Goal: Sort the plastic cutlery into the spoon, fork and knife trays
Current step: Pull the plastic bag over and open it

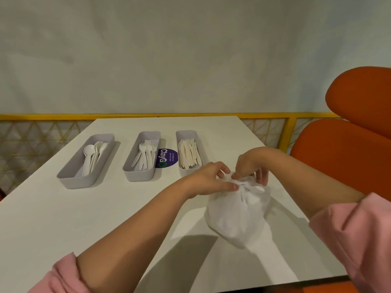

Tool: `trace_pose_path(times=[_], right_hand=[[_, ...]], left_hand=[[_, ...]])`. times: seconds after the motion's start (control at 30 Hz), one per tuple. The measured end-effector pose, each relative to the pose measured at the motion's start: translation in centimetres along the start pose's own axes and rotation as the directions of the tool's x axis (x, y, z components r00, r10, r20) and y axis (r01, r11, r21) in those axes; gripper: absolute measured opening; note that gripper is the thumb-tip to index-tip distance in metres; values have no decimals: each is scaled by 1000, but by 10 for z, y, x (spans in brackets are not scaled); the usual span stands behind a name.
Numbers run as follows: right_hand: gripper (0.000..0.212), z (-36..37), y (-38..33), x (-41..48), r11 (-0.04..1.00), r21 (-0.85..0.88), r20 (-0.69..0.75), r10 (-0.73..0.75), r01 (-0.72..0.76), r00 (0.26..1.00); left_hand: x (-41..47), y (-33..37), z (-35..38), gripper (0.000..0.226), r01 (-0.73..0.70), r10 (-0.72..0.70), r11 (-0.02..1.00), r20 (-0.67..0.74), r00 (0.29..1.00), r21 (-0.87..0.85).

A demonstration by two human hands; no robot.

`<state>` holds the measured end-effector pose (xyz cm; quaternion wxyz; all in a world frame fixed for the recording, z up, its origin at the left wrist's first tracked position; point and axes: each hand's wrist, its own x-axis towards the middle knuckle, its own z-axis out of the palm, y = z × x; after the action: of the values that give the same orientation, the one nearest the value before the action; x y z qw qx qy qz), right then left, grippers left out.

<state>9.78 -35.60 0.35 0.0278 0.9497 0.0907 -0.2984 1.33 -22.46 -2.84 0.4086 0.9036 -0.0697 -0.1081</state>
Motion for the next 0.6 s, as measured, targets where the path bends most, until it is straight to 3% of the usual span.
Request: trace_pose_path(times=[0.1, 0.27, 0.4, 0.6], right_hand=[[46, 5, -13, -11, 996, -1, 72, -88, 88, 994], [39, 15, -42, -25, 960, 12, 166, -279, 281, 946], [17, 23, -64, -30, 901, 92, 205, -433, 423, 878], [42, 34, -100, -19, 721, 298, 162, -684, 626, 711]], left_hand=[[-10, -2, -2, 49, -14, 10, 997, 68, 998, 70], [-30, -16, -23, 28, 19, -24, 999, 198, 980, 28], [-47, -30, -41, 22, 42, -57, 997, 288, 956, 60], [-78, -57, -60, 41, -28, -5, 988, 213, 977, 149]])
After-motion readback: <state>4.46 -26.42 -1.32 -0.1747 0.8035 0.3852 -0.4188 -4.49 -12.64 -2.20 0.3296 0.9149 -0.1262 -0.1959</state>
